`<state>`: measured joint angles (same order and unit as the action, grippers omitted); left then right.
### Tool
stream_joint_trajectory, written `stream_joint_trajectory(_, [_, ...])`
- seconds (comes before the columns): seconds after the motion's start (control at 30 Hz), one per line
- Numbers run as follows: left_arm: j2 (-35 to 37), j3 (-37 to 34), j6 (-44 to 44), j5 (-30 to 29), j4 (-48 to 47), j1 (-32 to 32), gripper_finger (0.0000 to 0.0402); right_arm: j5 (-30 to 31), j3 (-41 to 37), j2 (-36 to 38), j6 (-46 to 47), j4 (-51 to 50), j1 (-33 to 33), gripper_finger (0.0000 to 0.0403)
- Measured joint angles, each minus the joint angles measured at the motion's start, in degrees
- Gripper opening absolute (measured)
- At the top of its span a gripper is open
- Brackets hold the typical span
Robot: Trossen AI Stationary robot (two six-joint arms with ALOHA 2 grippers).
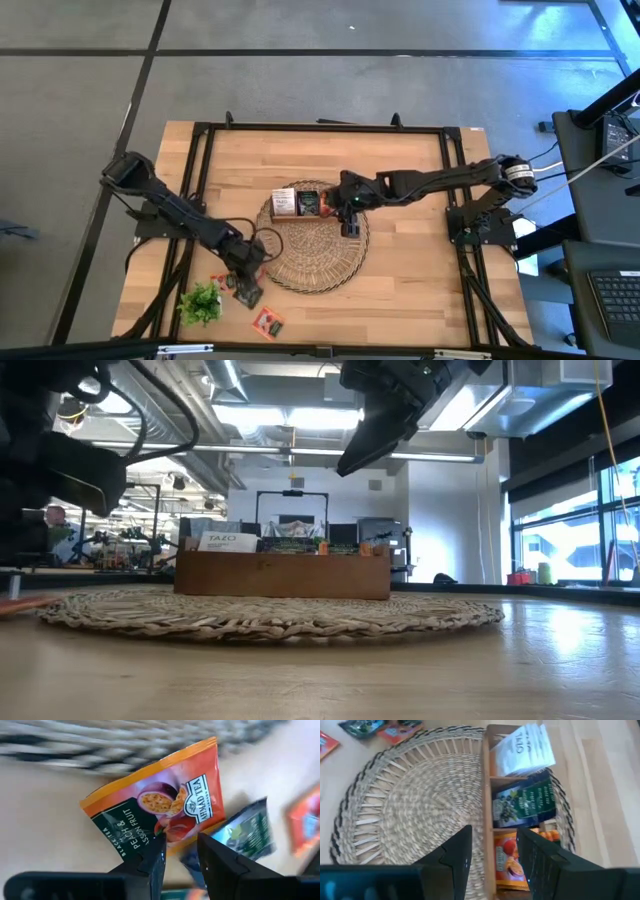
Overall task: Pick & Place Tea
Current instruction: Put the top left orange tea bag into the right slot of the wooden organizer
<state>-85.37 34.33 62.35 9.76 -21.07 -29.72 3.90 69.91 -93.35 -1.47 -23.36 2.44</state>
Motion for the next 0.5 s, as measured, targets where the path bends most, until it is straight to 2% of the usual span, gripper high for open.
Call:
stream_joint_trajectory(0.17, [-2.52, -0.10, -0.01, 3.08, 7.62, -0.76, 0.0104, -0.53, 0.04, -2.26, 4.50, 2.69, 1.40, 0.0157])
stream_joint_trajectory(0.3, [-2.60, -0.22, -0.30, 2.88, 8.24, -0.78, 0.0100, -3.54, 0.04, -7.11, 7.36, 8.14, 3.23, 0.0157])
stream_joint_trajectory(0.37, [-2.60, -0.22, -1.19, 2.79, 8.16, -0.77, 0.0098, -6.07, 0.04, -10.04, 4.28, 12.60, 4.53, 0.0157])
stream_joint_trajectory(0.5, [-2.60, -0.22, -2.05, 2.55, 8.06, -0.76, 0.0095, -10.81, 0.02, -16.12, -7.58, 22.20, 7.59, 0.0157])
